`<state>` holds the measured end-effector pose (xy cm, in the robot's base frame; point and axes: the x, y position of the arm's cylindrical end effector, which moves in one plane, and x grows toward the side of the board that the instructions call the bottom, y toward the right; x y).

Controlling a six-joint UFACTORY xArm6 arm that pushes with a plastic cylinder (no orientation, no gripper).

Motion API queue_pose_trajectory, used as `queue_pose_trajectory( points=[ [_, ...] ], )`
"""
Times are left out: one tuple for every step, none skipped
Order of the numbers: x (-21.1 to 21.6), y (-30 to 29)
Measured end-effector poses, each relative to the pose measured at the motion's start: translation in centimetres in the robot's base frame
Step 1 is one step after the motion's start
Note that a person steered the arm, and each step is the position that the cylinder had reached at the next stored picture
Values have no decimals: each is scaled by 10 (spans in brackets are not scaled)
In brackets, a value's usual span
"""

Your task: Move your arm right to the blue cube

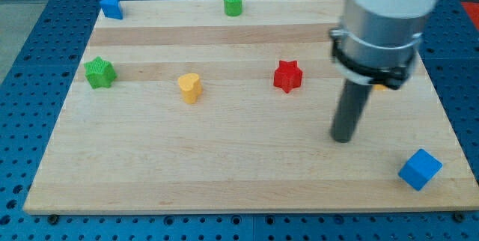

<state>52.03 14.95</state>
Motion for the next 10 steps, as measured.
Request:
queue_pose_trajectory(
  points=[
    [0, 45],
    [0, 74],
    [0, 93],
    [-1, 114],
    [-1, 156],
    [-1, 195],
    [10, 194],
    [41, 171],
    [54, 143],
    [53, 115]
  ],
)
